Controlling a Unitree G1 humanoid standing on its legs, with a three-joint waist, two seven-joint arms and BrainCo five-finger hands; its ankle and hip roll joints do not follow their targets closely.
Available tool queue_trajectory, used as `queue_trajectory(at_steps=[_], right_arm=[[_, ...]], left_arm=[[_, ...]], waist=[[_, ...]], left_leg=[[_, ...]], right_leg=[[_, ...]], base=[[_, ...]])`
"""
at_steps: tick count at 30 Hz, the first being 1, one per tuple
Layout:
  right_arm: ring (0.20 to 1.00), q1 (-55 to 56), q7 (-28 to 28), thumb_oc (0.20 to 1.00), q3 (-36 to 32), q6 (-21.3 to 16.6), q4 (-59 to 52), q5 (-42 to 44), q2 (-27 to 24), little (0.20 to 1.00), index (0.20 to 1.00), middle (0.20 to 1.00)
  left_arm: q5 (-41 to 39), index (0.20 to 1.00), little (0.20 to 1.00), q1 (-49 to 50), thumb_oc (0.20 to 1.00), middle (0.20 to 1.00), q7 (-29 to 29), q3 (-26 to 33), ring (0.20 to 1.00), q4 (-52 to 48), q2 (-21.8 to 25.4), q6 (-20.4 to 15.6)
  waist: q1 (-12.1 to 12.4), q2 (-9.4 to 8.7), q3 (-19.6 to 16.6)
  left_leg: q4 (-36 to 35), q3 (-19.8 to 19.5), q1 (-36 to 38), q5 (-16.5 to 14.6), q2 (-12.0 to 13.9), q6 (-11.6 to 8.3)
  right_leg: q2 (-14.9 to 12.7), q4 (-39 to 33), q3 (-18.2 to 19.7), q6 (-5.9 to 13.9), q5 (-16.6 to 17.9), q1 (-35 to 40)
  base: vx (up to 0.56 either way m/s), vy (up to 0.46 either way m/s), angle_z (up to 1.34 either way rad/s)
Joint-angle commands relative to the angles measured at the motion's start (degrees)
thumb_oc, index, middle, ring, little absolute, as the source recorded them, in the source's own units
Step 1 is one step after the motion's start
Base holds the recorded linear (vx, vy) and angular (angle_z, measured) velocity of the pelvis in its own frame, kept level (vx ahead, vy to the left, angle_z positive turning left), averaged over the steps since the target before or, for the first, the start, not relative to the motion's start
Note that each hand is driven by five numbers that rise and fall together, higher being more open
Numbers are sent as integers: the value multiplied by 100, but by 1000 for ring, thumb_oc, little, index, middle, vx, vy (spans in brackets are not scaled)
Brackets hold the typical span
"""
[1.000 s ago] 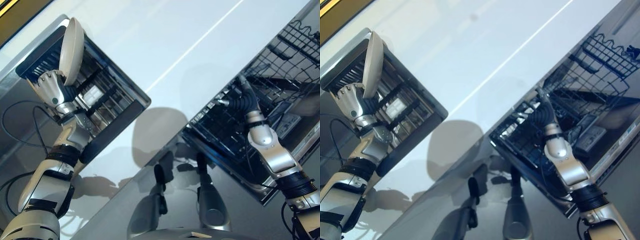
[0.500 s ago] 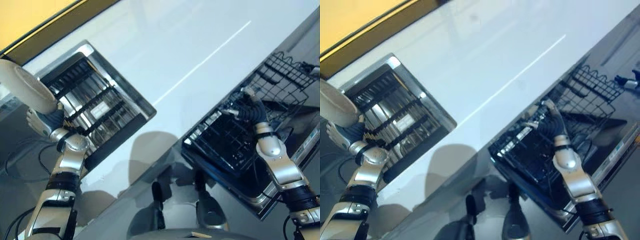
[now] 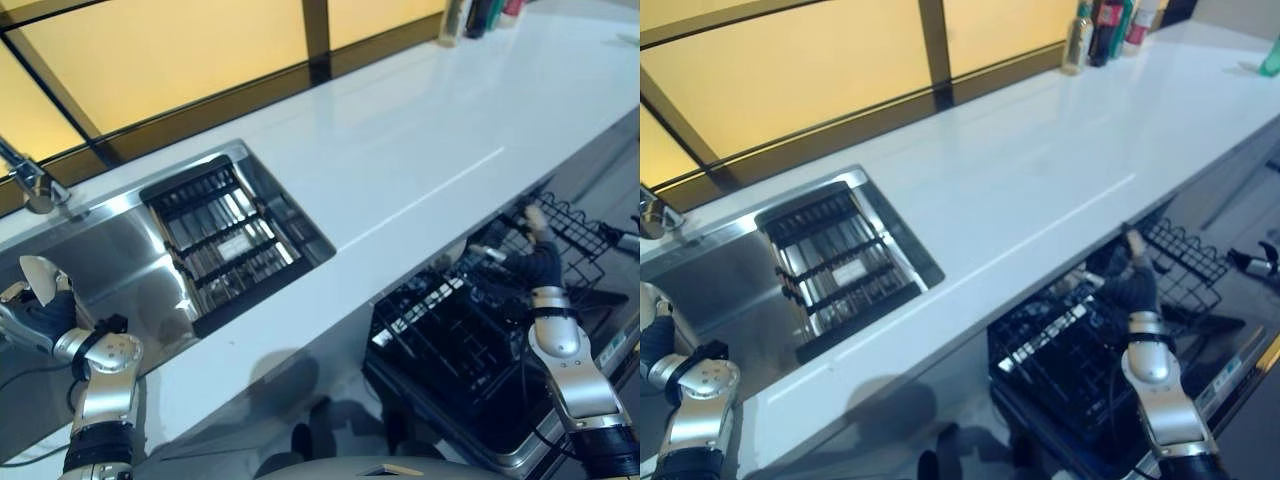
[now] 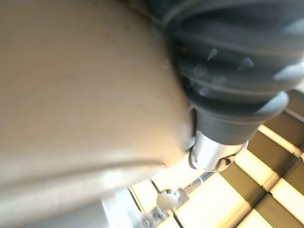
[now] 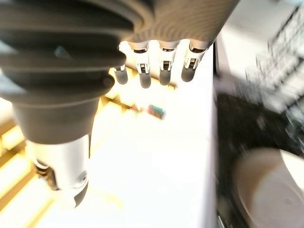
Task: Pick up plates and place into dishwasher.
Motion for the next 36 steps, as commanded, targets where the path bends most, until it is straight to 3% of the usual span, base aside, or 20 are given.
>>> queue_trajectory(at_steps=[1,8,15,17,22,25,30,36], right_arm=[[1000,239,-881,1000,-432,-580,-387,227,133,1000,1000,1000],[1000,388,-905,1000,-806,-833,-374,552,282,1000,1000,1000],[1000,-145,420,1000,-249,-1491,-859,610,-50,1000,1000,1000],[1000,-401,986,1000,69,-1655,-1019,608,-200,1000,1000,1000],[1000,-881,2109,1000,672,-1835,-1466,1248,-515,1000,1000,1000],[1000,-1252,2414,1000,962,-1746,-1512,1469,-400,1000,1000,1000],[1000,-1599,2540,1000,1315,-1567,-1520,1430,-256,1000,1000,1000],[1000,-1495,2832,1000,1328,-1399,-1538,1744,-298,1000,1000,1000]], left_arm=[[404,200,200,160,200,200,41,122,200,-133,440,-466],[627,200,200,326,200,200,-280,183,200,-638,572,-627],[684,200,200,4,200,200,-850,-128,200,-989,685,-718],[734,200,200,-150,200,200,-1203,-294,200,-1072,687,-920],[-492,200,200,-533,200,200,-3504,-887,200,-1727,711,-1743],[-1264,200,200,-617,200,200,-4676,-1267,200,-1996,523,-2127],[-2732,200,200,-856,200,200,-6244,-1713,200,-2241,368,-1865],[-4608,200,200,-850,200,200,-8017,-1972,200,-2599,292,-1126]], waist=[[-12,-108,-332],[8,-110,-490],[156,-145,-600],[210,-173,-632],[336,-213,-660],[440,-228,-663],[514,-244,-700],[498,-224,-729]], left_leg=[[40,37,50,-389,-109,105],[40,-24,218,-427,-120,115],[40,-175,234,-408,-142,115],[40,-208,214,-393,-143,109],[40,-260,154,-361,-143,119],[40,-301,126,-345,-152,131],[40,-295,106,-331,-146,151],[40,-268,69,-314,-158,179]], right_leg=[[-207,336,14,260,-590,155],[-166,231,62,240,-590,393],[-148,128,7,235,-538,493],[-144,97,-7,235,-523,503],[-134,56,-76,252,-497,492],[-126,47,-137,243,-482,497],[-123,44,-177,236,-474,500],[-114,44,-167,232,-442,448]], base=[[34,-17,2],[27,-24,0],[-4,-3,1],[-44,-24,10],[-66,-11,5],[-66,-3,7],[-59,-3,1],[-53,-4,0]])
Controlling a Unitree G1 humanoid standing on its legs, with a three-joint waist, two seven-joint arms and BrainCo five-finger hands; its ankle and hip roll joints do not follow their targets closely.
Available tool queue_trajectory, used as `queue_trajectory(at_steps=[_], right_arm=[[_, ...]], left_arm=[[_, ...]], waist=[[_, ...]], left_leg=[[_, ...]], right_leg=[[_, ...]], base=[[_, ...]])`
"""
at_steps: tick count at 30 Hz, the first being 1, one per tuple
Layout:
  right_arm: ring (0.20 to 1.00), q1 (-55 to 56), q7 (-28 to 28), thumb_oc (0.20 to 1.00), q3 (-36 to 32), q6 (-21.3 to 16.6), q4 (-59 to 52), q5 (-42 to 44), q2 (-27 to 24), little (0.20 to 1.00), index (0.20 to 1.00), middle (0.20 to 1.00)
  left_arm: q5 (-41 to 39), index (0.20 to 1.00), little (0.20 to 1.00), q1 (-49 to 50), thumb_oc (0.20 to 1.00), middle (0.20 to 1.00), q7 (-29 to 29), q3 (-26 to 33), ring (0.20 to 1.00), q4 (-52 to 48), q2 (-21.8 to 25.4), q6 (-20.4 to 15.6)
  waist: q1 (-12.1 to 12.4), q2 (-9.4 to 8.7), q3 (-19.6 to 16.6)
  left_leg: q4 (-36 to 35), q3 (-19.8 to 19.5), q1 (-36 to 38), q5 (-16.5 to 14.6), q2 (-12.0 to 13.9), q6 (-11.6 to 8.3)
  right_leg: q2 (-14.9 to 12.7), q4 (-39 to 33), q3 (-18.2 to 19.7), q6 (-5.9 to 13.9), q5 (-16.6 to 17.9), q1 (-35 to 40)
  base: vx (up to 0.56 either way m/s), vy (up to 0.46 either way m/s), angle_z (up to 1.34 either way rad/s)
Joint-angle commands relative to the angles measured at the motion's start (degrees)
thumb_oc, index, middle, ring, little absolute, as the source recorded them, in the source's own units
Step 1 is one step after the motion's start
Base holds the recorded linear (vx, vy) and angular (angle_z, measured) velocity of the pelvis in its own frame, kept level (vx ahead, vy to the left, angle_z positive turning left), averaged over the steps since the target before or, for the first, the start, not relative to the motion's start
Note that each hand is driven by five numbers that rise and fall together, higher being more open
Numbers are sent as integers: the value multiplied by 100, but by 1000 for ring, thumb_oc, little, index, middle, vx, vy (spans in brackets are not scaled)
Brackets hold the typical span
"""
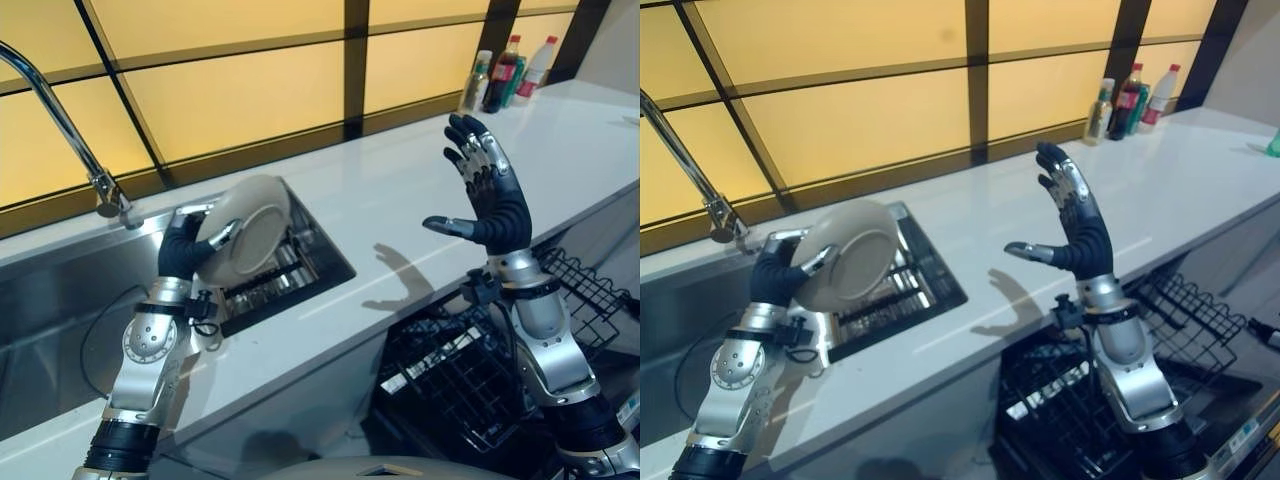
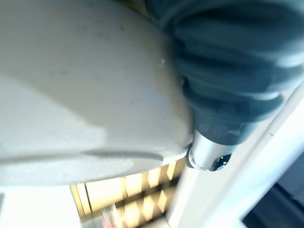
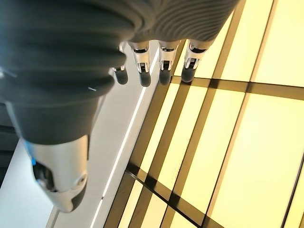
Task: Pick up plates and place into dishwasher.
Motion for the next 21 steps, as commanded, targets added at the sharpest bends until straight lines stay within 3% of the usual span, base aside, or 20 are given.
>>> queue_trajectory(at_steps=[1,5,10,12,14,17,21], right_arm=[[1000,-281,174,1000,15,-84,-241,321,-11,1000,1000,1000],[1000,-293,239,1000,113,-23,-209,314,38,1000,1000,1000],[1000,-250,298,1000,138,103,-203,496,-10,1000,1000,1000],[1000,-165,607,1000,117,360,-186,752,-57,1000,1000,1000],[1000,-107,1278,1000,220,946,-148,1107,-124,1000,1000,1000],[1000,-45,2060,1000,418,1415,-118,1823,-296,1000,1000,1000],[1000,-107,2627,1000,618,1705,-71,2238,-321,1000,1000,1000]], left_arm=[[-1215,200,200,-551,200,200,-1105,-148,200,-293,165,260],[-1901,200,200,-587,200,200,-1681,-248,200,-384,100,695],[-1980,200,200,-597,200,200,-2003,-351,200,-353,161,877],[-2060,200,200,-545,200,200,-2259,-328,200,-341,233,1025],[-2060,200,200,-517,200,200,-2367,-344,200,-353,299,1115],[-2050,200,200,-495,200,200,-2517,-375,200,-324,415,1193],[-2052,200,200,-554,200,200,-2548,-517,200,-255,468,1266]], waist=[[39,-134,-114],[7,-107,-133],[-20,-99,-156],[-20,-104,-171],[-17,-120,-176],[5,-169,-165],[31,-220,-158]], left_leg=[[39,-61,-178,-254,-172,216],[39,-42,-163,-264,-187,230],[39,-45,-152,-281,-202,233],[39,-41,-156,-280,-205,232],[39,-35,-154,-282,-209,237],[39,-10,-149,-271,-202,231],[39,-11,-127,-267,-199,226]], right_leg=[[-151,51,-5,227,-318,85],[-144,51,28,210,-309,84],[-151,51,55,216,-321,93],[-156,51,53,219,-323,91],[-163,51,44,223,-324,90],[-173,51,-11,227,-326,102],[-171,51,-76,218,-331,140]], base=[[-38,7,1],[-8,2,0],[0,0,0],[0,0,0],[0,0,0],[0,0,0],[15,-18,7]])
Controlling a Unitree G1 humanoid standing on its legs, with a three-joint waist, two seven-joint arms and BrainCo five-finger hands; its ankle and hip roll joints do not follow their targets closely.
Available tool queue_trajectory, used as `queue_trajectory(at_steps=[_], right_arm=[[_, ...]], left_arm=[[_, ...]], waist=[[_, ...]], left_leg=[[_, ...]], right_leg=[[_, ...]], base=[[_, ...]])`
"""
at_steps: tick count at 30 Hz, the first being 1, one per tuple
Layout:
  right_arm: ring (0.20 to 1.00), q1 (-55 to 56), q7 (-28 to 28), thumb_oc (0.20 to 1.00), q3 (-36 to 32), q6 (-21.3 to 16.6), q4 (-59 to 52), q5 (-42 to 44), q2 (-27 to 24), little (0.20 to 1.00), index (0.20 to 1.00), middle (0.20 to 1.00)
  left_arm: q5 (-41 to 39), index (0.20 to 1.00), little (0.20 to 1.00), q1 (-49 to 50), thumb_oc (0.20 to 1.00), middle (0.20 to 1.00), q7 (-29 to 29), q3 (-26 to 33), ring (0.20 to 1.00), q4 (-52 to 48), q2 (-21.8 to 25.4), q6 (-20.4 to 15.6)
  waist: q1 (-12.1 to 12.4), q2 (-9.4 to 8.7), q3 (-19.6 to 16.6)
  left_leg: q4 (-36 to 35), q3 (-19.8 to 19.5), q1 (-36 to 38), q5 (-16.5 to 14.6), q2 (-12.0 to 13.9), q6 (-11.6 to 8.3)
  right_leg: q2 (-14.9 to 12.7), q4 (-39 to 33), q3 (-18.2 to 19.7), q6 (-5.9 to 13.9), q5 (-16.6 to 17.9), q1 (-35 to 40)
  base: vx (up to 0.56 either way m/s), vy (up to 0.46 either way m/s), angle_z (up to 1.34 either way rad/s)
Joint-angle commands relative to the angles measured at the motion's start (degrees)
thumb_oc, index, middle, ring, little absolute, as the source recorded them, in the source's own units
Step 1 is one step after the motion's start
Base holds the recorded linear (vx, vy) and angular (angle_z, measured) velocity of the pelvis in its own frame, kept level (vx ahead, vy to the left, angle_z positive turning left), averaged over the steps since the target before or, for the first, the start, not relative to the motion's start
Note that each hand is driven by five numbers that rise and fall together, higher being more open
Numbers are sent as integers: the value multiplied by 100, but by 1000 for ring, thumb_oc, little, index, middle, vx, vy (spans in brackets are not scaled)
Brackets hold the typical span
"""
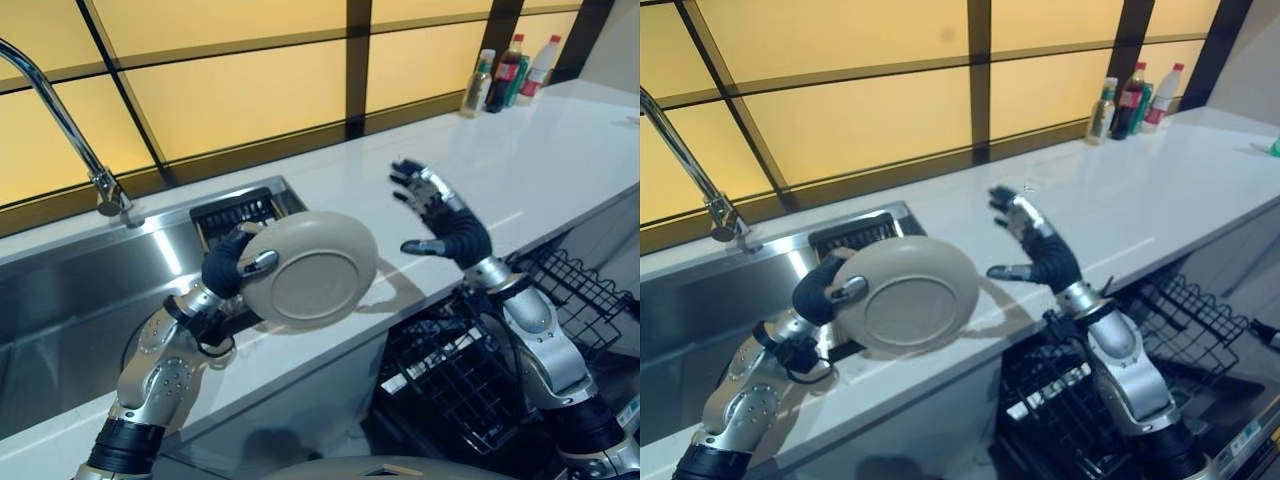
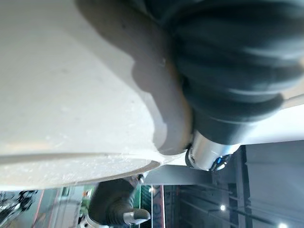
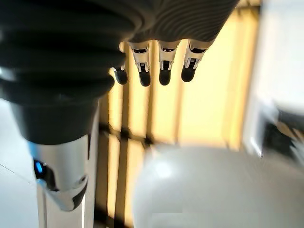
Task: Pick up plates and place into dishwasher.
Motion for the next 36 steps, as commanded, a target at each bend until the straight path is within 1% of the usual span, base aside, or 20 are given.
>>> queue_trajectory(at_steps=[1,5,8,13,17,18,19,20,21,22,23,25,32,36], right_arm=[[1000,-151,501,1000,66,108,-105,490,27,1000,1000,1000],[1000,-89,825,1000,193,350,-140,711,77,1000,1000,1000],[1000,-74,867,1000,263,464,-148,912,149,1000,1000,1000],[1000,25,933,1000,388,598,-184,883,212,1000,1000,1000],[1000,74,962,1000,470,629,-149,944,259,1000,1000,1000],[868,76,926,868,492,688,-134,994,272,868,868,868],[846,94,898,846,501,739,-135,1023,292,846,846,846],[856,108,871,856,510,768,-142,1042,303,856,856,856],[664,130,829,664,523,770,-142,1060,305,664,664,664],[335,152,791,335,527,768,-133,1077,300,335,335,335],[200,161,752,200,528,771,-122,1090,297,200,200,200],[200,176,670,200,528,732,-84,1088,318,200,200,200],[200,291,456,200,444,780,-82,1350,368,200,200,200],[200,344,212,200,405,685,-47,1258,395,200,200,200]], left_arm=[[-364,200,200,-546,200,200,-103,-191,200,-89,301,-118],[-327,200,200,-493,200,200,-142,-180,200,-47,304,-133],[-287,200,200,-482,200,200,-113,-191,200,-59,299,-92],[-312,200,200,-443,200,200,-109,-219,200,-62,301,-32],[-353,200,200,-449,200,200,-87,-260,200,-26,281,-22],[-324,200,200,-456,200,200,-68,-287,200,-24,264,-19],[-315,200,200,-455,200,200,-62,-302,200,-21,262,-18],[-321,200,200,-454,200,200,-52,-314,200,-20,266,-22],[-342,200,200,-457,200,200,-28,-331,200,-26,269,-18],[-342,200,200,-447,200,200,-23,-345,200,-16,263,-35],[-344,200,200,-442,200,200,-22,-359,200,-2,264,-53],[-326,200,200,-427,200,200,-15,-387,200,11,246,-71],[-265,200,200,-389,200,200,113,-432,200,14,199,-120],[-280,200,200,-379,200,200,217,-424,200,35,186,-165]], waist=[[28,-226,-154],[37,-241,-143],[42,-252,-133],[34,-248,-129],[25,-245,-119],[22,-249,-118],[17,-248,-115],[13,-247,-114],[6,-248,-113],[-1,-249,-110],[-6,-248,-106],[-18,-249,-101],[-58,-253,-105],[-83,-248,-106]], left_leg=[[40,69,-97,-256,-206,222],[40,86,-79,-268,-204,224],[40,108,-62,-275,-198,224],[40,132,-45,-283,-199,237],[40,131,-39,-287,-210,245],[40,130,-35,-290,-215,248],[40,130,-33,-291,-217,251],[40,132,-34,-289,-219,253],[40,138,-40,-288,-221,256],[40,143,-39,-289,-222,259],[40,147,-35,-291,-223,263],[40,154,-24,-298,-228,270],[40,218,-35,-303,-219,283],[40,247,-29,-300,-208,287]], right_leg=[[-170,49,-12,225,-306,117],[-162,49,-22,217,-317,135],[-169,49,-28,223,-318,145],[-184,49,-18,235,-314,159],[-201,49,-14,243,-309,165],[-208,49,-13,245,-310,171],[-215,49,-13,248,-307,174],[-219,49,-10,252,-304,173],[-224,49,-7,256,-301,171],[-227,49,-1,259,-299,172],[-229,49,6,260,-297,173],[-233,49,24,263,-290,174],[-237,49,80,272,-280,139],[-238,49,102,268,-274,142]], base=[[22,-13,6],[16,-8,5],[5,-3,1],[0,0,0],[0,0,0],[0,0,0],[0,0,0],[0,0,0],[0,0,0],[0,0,0],[0,0,0],[0,0,0],[-7,-3,-2],[-17,-12,-11]])
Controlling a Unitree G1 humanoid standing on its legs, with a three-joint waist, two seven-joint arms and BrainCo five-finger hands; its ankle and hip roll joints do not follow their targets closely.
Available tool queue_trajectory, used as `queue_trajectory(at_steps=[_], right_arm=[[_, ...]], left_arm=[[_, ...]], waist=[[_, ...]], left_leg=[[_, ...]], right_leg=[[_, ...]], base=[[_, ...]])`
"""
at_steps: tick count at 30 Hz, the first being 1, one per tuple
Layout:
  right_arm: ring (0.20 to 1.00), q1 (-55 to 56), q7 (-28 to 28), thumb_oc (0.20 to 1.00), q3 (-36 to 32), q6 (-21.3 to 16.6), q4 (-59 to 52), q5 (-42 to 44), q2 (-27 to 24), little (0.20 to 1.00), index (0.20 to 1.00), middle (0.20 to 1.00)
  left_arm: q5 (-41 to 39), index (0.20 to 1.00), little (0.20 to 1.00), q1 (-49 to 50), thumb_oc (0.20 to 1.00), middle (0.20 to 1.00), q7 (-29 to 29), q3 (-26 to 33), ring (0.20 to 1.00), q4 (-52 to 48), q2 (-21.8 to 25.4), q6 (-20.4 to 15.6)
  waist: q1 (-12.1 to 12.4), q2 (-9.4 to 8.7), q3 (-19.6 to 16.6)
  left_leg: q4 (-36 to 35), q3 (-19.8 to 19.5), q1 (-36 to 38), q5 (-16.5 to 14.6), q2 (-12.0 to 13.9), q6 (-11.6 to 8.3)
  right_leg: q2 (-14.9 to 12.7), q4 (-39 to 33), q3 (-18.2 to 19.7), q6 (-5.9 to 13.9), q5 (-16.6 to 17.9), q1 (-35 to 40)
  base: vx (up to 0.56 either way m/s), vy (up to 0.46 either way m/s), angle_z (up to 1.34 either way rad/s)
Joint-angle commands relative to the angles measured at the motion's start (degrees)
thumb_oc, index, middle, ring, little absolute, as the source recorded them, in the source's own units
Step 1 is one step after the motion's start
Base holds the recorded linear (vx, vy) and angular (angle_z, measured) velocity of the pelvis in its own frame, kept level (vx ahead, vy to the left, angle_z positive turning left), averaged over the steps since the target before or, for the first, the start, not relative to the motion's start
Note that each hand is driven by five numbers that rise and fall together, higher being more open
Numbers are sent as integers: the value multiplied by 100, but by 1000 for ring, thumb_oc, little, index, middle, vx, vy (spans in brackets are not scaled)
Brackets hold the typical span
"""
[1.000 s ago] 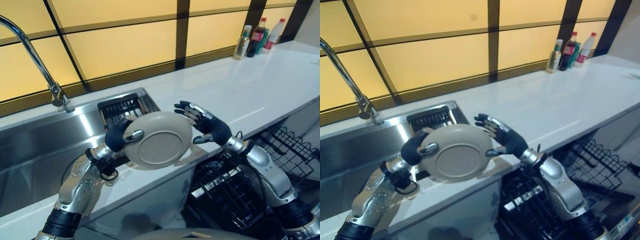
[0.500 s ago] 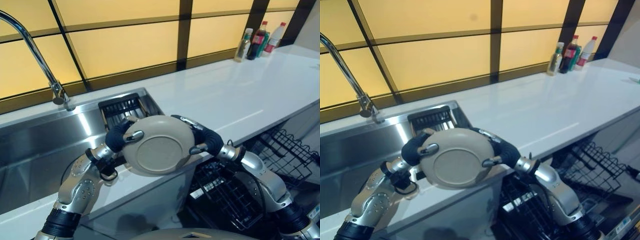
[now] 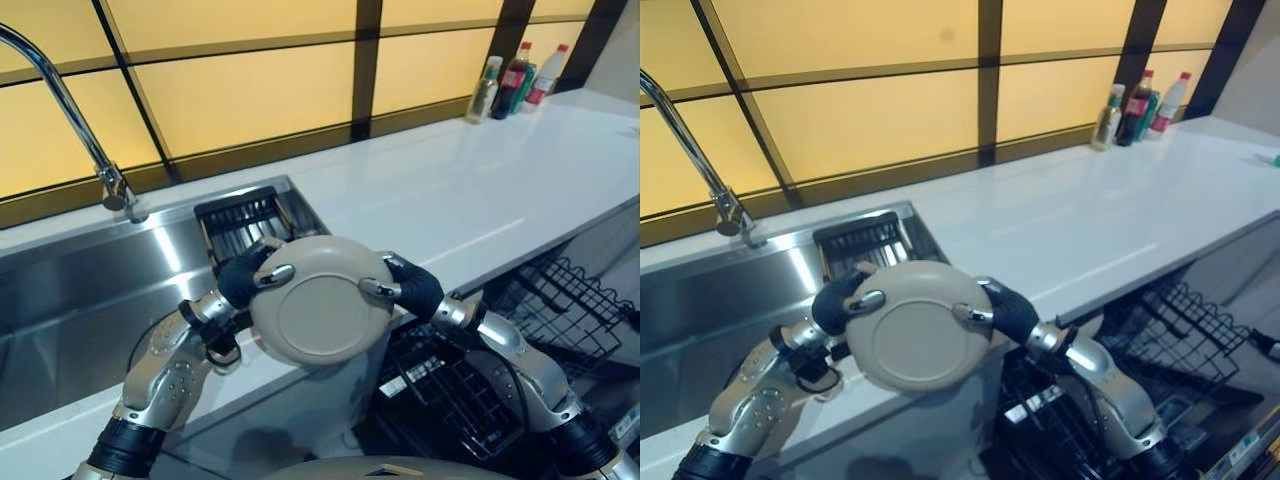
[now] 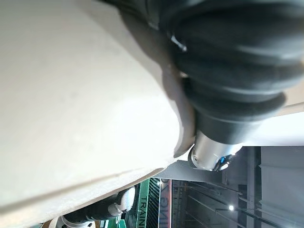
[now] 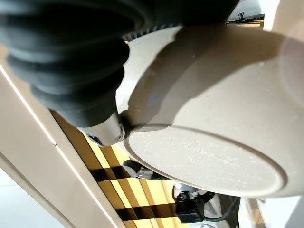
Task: Pick up plates and place into dishwasher.
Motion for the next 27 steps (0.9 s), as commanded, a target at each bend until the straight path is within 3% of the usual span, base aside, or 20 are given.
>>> queue_trajectory(at_steps=[1,5,7,20,27], right_arm=[[200,-32,-300,200,-62,-317,-96,221,161,200,200,200],[200,34,-518,200,-137,-374,-79,117,207,200,200,200],[200,30,-556,200,-149,-383,-41,109,210,200,200,200],[200,-78,-1038,200,-422,-640,94,-284,386,200,200,200],[200,-198,-1241,200,-789,-840,150,-596,382,200,200,200]], left_arm=[[-302,200,200,-375,200,200,68,-33,200,7,111,-312],[-279,200,200,-308,200,200,310,34,200,11,48,-228],[-310,1000,1000,-313,1000,1000,529,70,1000,91,3,-181],[-609,1000,1000,-324,1000,1000,1417,435,1000,246,-523,-478],[-595,1000,1000,-257,1000,1000,1551,650,1000,431,-791,-550]], waist=[[-81,-122,-123],[-104,-107,-125],[-108,-105,-116],[-87,-134,-114],[-74,-171,-111]], left_leg=[[39,108,-164,-290,-211,295],[39,115,-174,-273,-210,295],[39,122,-172,-267,-209,299],[39,74,-191,-245,-191,268],[39,63,-180,-242,-179,246]], right_leg=[[-232,50,42,254,-258,92],[-218,50,69,245,-251,87],[-215,50,68,242,-254,95],[-189,50,41,202,-277,103],[-168,50,22,183,-278,118]], base=[[-15,-16,-6],[0,0,0],[0,0,0],[0,0,0],[0,0,0]])
